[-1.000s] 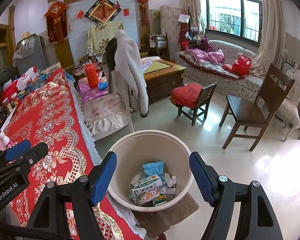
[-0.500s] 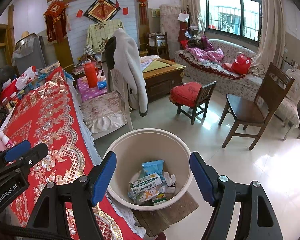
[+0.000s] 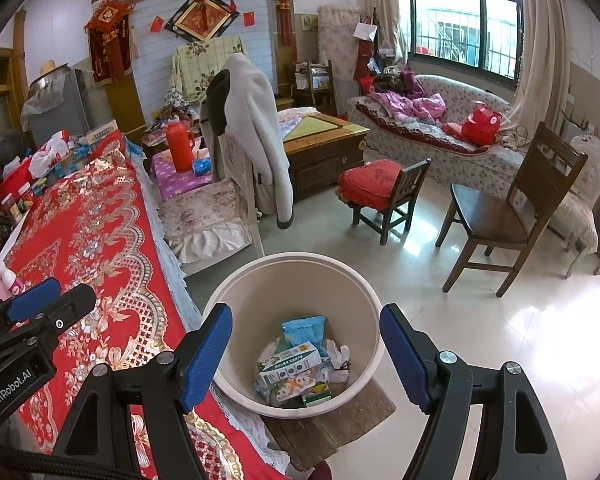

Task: Collect trash

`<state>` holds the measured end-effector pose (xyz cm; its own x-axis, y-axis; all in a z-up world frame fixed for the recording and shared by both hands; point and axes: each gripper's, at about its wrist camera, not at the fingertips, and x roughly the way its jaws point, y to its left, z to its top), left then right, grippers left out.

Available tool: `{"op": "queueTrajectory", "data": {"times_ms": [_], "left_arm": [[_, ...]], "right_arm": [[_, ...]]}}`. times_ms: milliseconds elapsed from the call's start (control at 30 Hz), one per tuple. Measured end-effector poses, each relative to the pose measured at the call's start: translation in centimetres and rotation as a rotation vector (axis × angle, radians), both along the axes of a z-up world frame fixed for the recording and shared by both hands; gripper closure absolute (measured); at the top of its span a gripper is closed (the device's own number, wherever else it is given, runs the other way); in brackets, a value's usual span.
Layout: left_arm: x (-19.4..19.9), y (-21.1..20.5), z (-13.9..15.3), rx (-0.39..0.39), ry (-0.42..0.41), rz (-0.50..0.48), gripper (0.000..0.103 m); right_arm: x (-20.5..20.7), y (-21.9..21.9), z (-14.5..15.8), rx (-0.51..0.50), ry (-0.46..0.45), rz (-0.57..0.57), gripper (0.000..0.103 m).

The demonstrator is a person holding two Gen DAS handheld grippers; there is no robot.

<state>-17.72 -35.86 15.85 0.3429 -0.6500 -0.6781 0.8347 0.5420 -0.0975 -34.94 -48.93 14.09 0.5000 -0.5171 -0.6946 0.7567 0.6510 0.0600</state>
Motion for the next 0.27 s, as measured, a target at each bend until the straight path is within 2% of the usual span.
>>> {"op": "queueTrajectory", "data": {"times_ms": [267], "left_arm": [[0.71,0.45,-0.29,-0.001,0.014,0.001,0.046]], "right_arm": [[-0.08,0.18,-0.18,0.000,0.004,0.006,0.029]]}}
